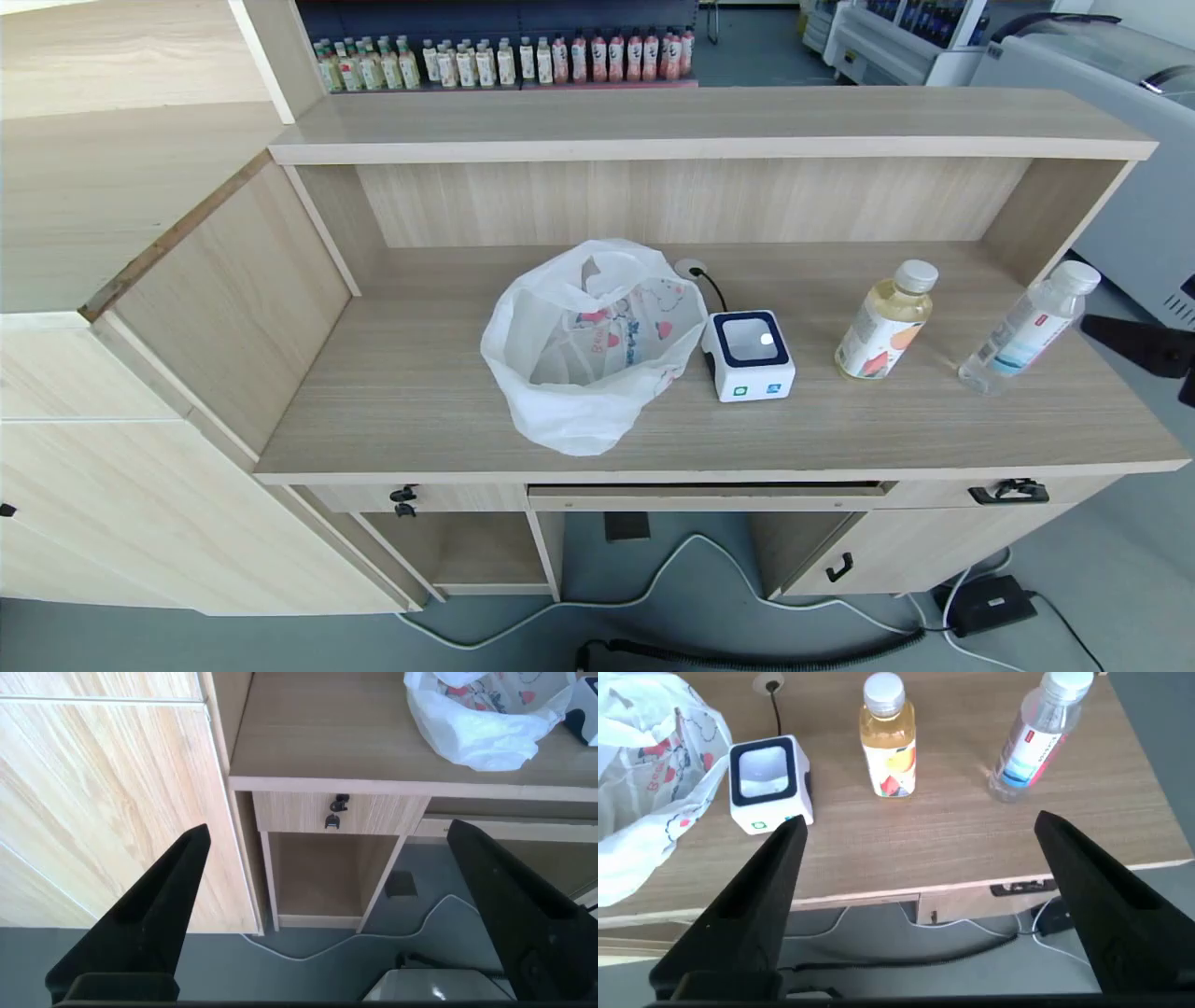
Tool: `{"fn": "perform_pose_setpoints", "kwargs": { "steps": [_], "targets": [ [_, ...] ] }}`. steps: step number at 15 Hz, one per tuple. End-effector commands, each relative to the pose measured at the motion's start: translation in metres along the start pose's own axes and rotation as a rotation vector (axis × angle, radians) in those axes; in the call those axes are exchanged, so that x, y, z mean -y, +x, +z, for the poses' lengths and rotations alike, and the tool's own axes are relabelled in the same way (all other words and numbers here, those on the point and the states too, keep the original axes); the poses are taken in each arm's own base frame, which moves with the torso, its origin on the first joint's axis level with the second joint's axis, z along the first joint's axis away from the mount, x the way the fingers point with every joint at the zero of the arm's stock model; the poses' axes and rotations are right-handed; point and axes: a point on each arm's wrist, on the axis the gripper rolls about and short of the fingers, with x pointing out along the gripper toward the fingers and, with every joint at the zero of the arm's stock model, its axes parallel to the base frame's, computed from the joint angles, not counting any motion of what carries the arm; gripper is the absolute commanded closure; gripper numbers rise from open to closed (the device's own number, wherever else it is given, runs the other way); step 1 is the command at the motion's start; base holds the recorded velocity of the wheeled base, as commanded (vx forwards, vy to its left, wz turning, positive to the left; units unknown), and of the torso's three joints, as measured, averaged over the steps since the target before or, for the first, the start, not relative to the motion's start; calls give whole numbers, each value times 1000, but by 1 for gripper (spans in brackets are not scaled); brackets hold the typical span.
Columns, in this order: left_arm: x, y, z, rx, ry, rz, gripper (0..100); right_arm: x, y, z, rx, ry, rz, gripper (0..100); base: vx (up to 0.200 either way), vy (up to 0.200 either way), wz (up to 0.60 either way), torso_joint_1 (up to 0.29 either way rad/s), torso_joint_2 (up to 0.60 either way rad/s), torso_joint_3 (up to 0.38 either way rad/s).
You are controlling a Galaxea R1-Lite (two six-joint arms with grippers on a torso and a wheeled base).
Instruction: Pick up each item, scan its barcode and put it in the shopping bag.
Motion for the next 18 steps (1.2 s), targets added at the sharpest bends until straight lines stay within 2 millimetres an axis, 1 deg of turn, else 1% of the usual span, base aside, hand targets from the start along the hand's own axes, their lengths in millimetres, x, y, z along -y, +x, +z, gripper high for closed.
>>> {"fn": "perform_pose_setpoints", "kwargs": {
  "steps": [1, 3, 6, 9, 10, 12, 14, 16, 18],
  "targets": [
    [0, 0, 0, 1, 0, 0, 0, 6, 103, -25, -79, -4, 13, 0, 0, 0, 0, 0, 0, 0],
    [0, 0, 0, 1, 0, 0, 0, 9, 129, -43, -114, -4, 70, 0, 0, 0, 0, 0, 0, 0],
    [0, 0, 0, 1, 0, 0, 0, 8, 151, -65, -184, -7, 101, 0, 0, 0, 0, 0, 0, 0],
    [0, 0, 0, 1, 0, 0, 0, 0, 170, -79, -148, -18, 126, 0, 0, 0, 0, 0, 0, 0],
    [0, 0, 0, 1, 0, 0, 0, -5, 179, -84, -129, -24, 138, 0, 0, 0, 0, 0, 0, 0],
    [0, 0, 0, 1, 0, 0, 0, -14, 194, -90, -93, -31, 160, 0, 0, 0, 0, 0, 0, 0],
    [0, 0, 0, 1, 0, 0, 0, -22, 208, -91, -66, -42, 149, 0, 0, 0, 0, 0, 0, 0],
    [0, 0, 0, 1, 0, 0, 0, -23, 223, -88, -41, -95, 90, 0, 0, 0, 0, 0, 0, 0],
    [0, 0, 0, 1, 0, 0, 0, -25, 230, -90, -27, -99, 90, 0, 0, 0, 0, 0, 0, 0]
  ]
}}
